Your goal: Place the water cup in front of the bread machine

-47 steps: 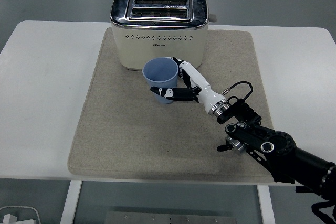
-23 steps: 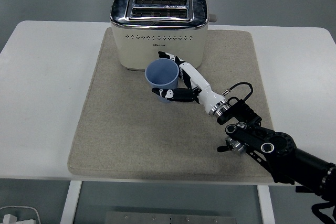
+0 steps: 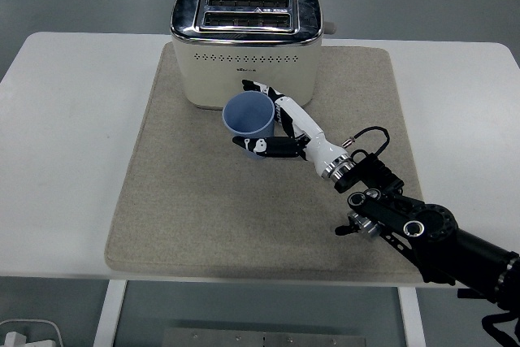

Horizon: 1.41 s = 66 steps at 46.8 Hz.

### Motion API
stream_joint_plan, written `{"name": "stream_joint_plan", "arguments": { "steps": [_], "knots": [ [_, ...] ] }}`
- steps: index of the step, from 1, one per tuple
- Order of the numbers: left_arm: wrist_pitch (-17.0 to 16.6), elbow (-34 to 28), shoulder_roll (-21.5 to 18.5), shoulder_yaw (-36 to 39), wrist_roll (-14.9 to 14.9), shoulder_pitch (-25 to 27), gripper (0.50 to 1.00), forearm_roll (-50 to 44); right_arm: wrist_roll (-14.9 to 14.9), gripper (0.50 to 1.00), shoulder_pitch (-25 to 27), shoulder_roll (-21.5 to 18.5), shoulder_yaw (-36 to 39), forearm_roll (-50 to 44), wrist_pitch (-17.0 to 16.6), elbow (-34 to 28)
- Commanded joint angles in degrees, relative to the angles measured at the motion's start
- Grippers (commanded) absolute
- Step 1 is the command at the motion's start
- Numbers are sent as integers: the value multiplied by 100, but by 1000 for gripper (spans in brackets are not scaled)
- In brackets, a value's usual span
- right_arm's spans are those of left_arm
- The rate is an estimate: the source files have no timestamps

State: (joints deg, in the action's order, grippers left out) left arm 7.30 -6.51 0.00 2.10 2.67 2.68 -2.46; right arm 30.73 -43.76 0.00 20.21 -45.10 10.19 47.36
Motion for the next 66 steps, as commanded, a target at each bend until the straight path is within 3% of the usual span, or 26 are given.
{"name": "stream_joint_plan", "arguments": {
  "steps": [1,27,56,66],
  "knots": [
    [0,-8,0,1,6,5,996,0,-14,919,-9,0,9,1,0,-7],
    [0,0,0,1,5,-4,996,0,-23,919,-18,0,79,45,-9,-7],
    [0,0,0,1,5,-4,996,0,12,919,35,387,132,106,-18,54],
    [0,0,0,1,6,-4,996,0,3,921,122,633,141,115,0,625]
  ]
}}
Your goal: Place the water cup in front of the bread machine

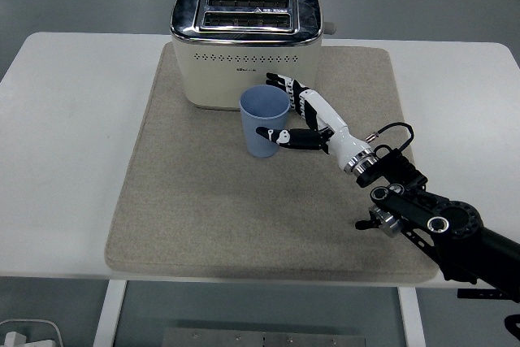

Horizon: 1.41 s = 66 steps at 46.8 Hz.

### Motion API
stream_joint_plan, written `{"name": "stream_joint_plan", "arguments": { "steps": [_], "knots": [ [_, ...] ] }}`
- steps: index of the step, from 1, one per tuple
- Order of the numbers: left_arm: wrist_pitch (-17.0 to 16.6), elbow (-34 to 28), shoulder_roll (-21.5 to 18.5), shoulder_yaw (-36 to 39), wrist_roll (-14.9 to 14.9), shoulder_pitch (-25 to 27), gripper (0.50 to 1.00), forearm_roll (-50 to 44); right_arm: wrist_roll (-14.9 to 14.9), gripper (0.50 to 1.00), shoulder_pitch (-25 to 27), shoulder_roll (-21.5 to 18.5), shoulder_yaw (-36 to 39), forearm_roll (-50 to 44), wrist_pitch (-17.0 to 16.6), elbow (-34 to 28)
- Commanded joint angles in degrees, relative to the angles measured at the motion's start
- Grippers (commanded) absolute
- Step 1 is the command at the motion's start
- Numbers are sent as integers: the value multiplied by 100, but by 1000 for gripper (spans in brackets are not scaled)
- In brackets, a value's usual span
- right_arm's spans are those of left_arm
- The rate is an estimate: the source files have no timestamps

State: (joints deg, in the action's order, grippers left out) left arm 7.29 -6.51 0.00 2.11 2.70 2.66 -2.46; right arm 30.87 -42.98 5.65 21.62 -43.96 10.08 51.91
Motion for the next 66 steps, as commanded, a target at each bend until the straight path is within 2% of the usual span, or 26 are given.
{"name": "stream_joint_plan", "arguments": {
  "steps": [1,32,51,56,61,66],
  "knots": [
    [0,1,0,0,-6,-3,996,0,-11,921,53,85,0,1,20,213],
    [0,1,0,0,3,-3,996,0,24,921,238,507,175,36,3,293],
    [0,1,0,0,3,-3,996,0,42,921,449,1192,263,80,-6,706],
    [0,1,0,0,-6,-3,996,0,42,921,554,1359,491,291,-24,759],
    [0,1,0,0,3,-3,996,0,42,921,616,1464,755,554,-234,750],
    [0,1,0,0,-6,-3,996,0,33,921,686,1640,913,879,-296,724]
  ]
}}
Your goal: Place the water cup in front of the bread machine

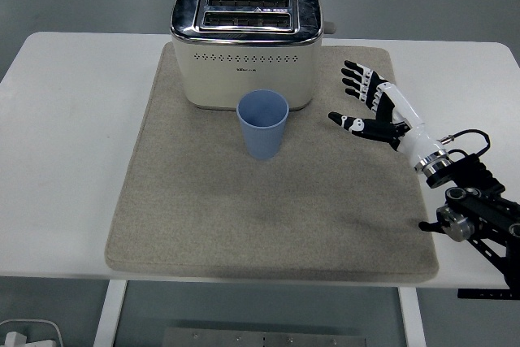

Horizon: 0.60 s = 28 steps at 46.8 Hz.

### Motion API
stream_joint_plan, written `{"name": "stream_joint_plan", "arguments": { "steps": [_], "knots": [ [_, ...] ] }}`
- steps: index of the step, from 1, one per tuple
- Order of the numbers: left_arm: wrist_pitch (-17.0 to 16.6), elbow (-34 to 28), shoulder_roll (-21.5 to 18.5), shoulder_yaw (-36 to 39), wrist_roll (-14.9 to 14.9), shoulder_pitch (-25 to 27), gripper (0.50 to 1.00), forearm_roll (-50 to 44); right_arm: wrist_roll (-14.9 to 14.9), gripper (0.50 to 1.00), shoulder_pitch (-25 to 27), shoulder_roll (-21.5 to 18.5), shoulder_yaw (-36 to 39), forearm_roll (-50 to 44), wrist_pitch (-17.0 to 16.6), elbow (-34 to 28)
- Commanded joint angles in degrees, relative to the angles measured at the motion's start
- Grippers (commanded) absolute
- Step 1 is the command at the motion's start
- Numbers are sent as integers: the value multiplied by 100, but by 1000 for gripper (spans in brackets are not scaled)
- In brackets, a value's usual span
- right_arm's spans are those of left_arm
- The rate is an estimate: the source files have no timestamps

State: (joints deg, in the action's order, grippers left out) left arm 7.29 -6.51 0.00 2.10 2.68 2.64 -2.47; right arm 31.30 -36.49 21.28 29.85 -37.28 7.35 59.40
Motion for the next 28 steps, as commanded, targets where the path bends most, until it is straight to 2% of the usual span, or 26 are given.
{"name": "stream_joint_plan", "arguments": {
  "steps": [1,8,15,28],
  "knots": [
    [0,0,0,1,-5,-1,996,0,-10,921,37,96,118,300,-32,-34],
    [0,-9,0,1,-4,-1,996,0,-18,921,19,298,162,1160,-138,-78],
    [0,0,0,1,4,-1,996,0,-106,921,-156,474,162,2382,-462,-341],
    [0,0,0,1,4,-1,996,0,-168,921,-333,413,179,2691,-489,-737]
  ]
}}
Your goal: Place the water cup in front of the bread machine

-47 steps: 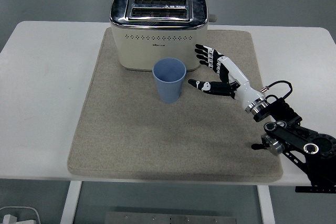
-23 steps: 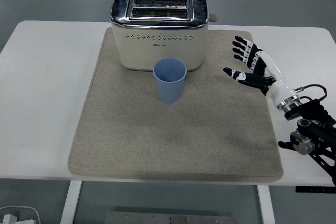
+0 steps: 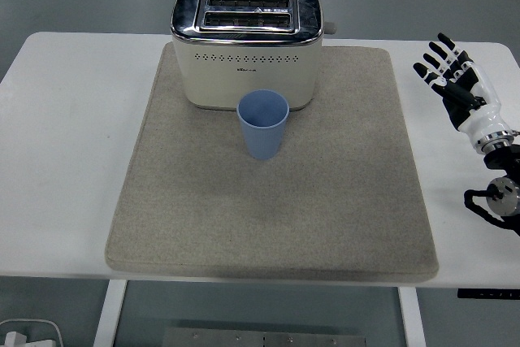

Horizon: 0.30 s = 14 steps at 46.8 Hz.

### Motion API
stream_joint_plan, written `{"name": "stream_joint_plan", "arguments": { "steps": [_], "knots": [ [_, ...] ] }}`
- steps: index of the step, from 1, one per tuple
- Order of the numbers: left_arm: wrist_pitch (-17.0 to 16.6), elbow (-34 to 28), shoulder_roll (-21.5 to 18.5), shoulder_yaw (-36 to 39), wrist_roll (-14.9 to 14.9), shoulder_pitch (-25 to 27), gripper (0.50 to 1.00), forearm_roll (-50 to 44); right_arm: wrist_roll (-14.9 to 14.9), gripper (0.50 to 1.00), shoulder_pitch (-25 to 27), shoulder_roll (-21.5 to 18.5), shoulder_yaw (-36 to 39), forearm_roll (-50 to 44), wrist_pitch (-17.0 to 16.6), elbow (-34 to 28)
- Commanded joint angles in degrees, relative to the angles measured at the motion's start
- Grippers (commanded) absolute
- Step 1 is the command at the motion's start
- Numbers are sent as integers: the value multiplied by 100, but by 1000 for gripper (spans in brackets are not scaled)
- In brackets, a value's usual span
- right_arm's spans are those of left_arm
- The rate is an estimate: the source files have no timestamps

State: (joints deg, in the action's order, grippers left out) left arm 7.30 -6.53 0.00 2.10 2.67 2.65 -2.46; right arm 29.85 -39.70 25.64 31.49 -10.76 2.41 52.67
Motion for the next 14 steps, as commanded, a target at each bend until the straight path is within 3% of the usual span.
{"name": "stream_joint_plan", "arguments": {
  "steps": [1,14],
  "knots": [
    [0,3,0,1,6,7,996,0,-23,921,-20,-24,16,39,-4,-64],
    [0,3,0,1,6,-2,996,0,-23,921,-64,-234,24,179,23,-82]
  ]
}}
